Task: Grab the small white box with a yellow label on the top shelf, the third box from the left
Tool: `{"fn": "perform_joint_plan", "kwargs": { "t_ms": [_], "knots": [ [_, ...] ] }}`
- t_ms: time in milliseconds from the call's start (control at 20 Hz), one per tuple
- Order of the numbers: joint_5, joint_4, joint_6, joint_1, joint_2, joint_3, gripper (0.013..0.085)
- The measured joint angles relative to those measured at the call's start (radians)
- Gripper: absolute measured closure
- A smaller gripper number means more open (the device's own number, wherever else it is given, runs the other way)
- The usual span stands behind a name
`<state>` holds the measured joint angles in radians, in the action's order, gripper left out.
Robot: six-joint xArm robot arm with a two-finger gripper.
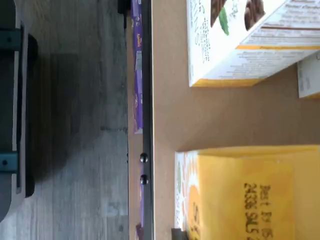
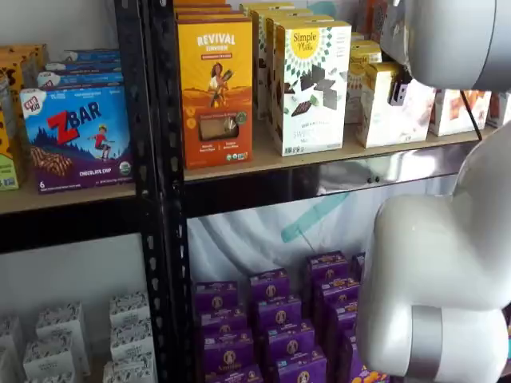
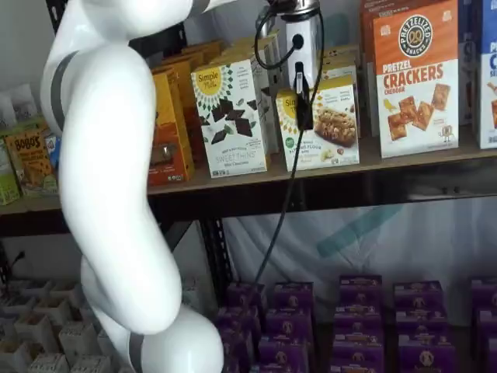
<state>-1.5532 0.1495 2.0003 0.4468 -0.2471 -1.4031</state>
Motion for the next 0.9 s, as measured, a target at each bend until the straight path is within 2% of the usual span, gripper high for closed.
{"fn": "perform_joint_plan", "kwargs": {
  "t_ms": [150, 300, 600, 900],
  "knots": [
    [0.000, 0.001, 0.001, 0.002, 0.000, 0.000, 0.0570],
    [-0.001, 0.003, 0.002, 0.003, 0.001, 0.000, 0.0650],
    [-0.046, -0.005, -0.005, -0.002, 0.006, -0.022, 0.0650],
    [-0.092, -0.010, -0.012, -0.005, -0.033, -0.009, 0.0650]
  ]
}}
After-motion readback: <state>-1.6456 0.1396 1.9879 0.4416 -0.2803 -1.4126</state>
